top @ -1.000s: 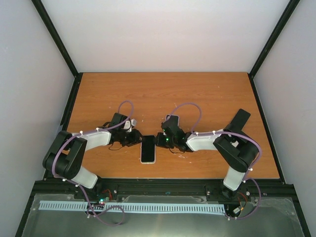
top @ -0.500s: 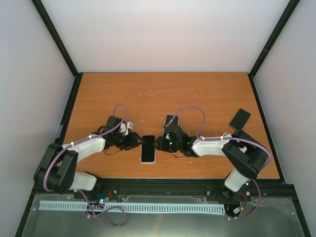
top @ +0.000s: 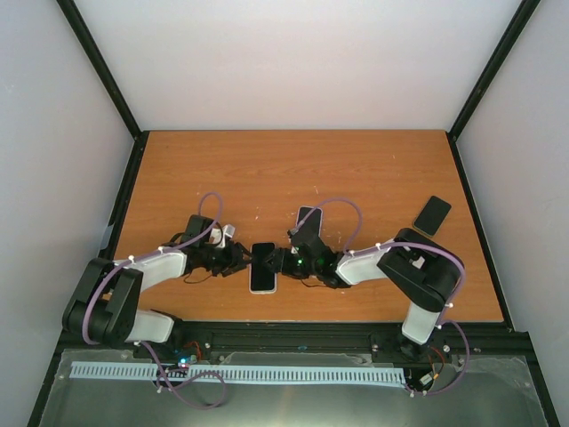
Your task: Put the phone into the phone case
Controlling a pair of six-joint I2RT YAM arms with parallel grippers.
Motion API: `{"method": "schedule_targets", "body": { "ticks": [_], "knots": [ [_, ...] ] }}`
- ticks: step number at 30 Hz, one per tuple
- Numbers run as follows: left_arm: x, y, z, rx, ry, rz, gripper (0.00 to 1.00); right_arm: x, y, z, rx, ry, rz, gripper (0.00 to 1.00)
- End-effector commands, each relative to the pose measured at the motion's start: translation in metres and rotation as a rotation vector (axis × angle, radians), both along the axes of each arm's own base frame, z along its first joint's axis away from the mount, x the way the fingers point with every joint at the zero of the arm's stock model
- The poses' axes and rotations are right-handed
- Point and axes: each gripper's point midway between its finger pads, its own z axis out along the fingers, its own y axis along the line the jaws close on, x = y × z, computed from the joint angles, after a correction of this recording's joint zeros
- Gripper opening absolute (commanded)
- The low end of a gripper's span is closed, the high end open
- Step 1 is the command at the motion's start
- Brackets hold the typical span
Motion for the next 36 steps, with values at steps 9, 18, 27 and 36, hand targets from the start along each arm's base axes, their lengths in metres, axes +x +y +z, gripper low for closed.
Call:
{"method": "schedule_targets", "body": {
  "ticks": [9,18,27,36],
  "knots": [
    [0.003,-0.003,-0.008,-0.016,-0.02,-0.026,0.39,0.006,0.026,0.025,0.125,-0.002,0.006,0.58],
    [-0.003,-0.022,-0.002,-0.094,-0.009,-0.071,0.33,0.0,0.021,0.023,0.165,0.043,-0.022,0.58],
    [-0.01,-0.049,0.008,-0.139,-0.007,-0.122,0.32,-0.001,0.0,0.034,0.19,0.018,-0.059,0.58],
    [-0.011,-0.035,-0.005,-0.062,0.02,-0.084,0.44,-0.002,-0.002,0.031,0.162,0.024,-0.058,0.62]
  ]
}}
